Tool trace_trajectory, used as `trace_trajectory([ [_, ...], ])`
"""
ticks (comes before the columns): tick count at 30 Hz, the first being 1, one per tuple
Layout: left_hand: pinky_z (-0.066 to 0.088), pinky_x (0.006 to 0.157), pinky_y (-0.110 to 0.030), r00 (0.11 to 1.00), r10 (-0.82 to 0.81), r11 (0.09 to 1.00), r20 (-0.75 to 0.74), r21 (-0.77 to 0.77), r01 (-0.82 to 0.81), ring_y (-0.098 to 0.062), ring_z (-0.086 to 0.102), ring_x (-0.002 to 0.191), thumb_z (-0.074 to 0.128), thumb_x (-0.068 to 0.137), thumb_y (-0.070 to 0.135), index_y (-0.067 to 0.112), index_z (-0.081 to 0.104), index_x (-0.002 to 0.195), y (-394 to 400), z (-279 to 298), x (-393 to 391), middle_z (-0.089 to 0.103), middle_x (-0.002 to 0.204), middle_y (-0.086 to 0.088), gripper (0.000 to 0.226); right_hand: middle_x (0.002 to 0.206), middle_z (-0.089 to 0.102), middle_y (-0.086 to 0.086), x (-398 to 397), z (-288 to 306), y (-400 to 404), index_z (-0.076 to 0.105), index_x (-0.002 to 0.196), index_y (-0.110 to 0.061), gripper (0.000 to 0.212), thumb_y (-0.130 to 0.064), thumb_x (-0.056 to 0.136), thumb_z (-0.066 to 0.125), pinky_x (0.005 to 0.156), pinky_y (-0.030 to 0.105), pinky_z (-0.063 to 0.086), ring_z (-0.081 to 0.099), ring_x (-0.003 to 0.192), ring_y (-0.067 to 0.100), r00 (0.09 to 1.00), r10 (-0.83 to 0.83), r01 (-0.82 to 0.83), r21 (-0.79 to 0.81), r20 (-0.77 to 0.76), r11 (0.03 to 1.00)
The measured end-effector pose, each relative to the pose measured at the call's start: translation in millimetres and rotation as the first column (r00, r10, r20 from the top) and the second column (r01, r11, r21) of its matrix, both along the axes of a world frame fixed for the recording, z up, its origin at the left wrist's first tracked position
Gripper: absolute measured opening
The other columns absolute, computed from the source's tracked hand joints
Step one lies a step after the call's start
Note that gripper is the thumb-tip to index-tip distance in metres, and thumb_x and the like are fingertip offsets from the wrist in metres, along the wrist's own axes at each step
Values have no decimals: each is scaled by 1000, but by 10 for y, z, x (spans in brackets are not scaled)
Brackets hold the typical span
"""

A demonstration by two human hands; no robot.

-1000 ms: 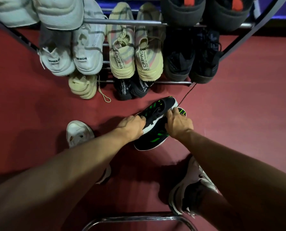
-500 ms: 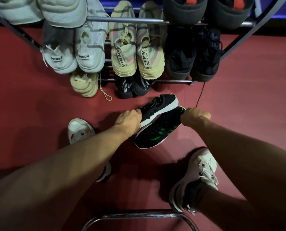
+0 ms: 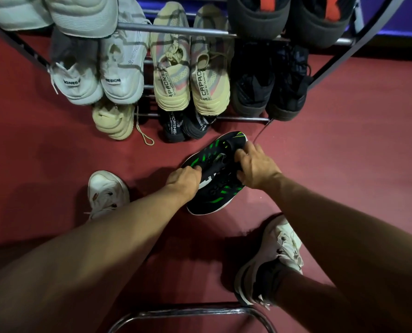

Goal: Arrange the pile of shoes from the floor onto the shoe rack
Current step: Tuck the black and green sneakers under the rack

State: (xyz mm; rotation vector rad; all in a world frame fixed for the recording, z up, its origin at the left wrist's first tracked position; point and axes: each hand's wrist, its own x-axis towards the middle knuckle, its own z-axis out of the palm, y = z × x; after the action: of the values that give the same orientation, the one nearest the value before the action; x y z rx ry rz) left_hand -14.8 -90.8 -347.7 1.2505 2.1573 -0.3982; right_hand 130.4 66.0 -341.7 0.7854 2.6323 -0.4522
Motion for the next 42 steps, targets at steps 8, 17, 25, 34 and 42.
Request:
trace_trajectory([
  [8,52,89,-41,1000,22,1000,5,-15,-21,-37,64,116,48,94,0,11,52,130,49,-108,-20,67,122,-16,38,136,47,9,-17,-329,98,2,153,-45,87,-30,92,62,93,43,47,52,117,28,942,75,-116,108,326,987],
  [17,51,93,-39,996,31,999,81,-20,-29,-36,64,116,63,95,32,11,57,126,78,-242,-27,66,123,-16,38,124,58,4,-135,-362,-2,4,156,-38,74,-16,99,45,75,36,38,64,105,26,919,-132,27,272,372,962],
  [25,50,100,-41,990,28,999,139,-29,-24,-37,59,121,59,93,22,11,52,130,72,-155,-69,59,129,-17,39,124,62,6,-44,-120,49,29,148,-12,47,-10,102,37,82,34,46,65,112,27,929,-30,-100,329,368,939],
  [34,46,105,-41,983,13,998,180,-63,-2,-36,56,125,60,91,25,13,51,132,25,35,4,57,134,-16,44,132,55,2,430,24,61,61,132,-26,35,-33,103,43,90,32,45,56,123,22,841,-98,-89,315,533,945],
  [42,42,109,-45,976,-86,989,198,-99,107,-37,49,130,56,92,26,14,43,134,37,41,316,49,136,-16,45,120,60,8,754,134,27,67,119,-22,40,-50,100,45,71,32,34,65,105,30,941,20,-114,262,339,958],
])
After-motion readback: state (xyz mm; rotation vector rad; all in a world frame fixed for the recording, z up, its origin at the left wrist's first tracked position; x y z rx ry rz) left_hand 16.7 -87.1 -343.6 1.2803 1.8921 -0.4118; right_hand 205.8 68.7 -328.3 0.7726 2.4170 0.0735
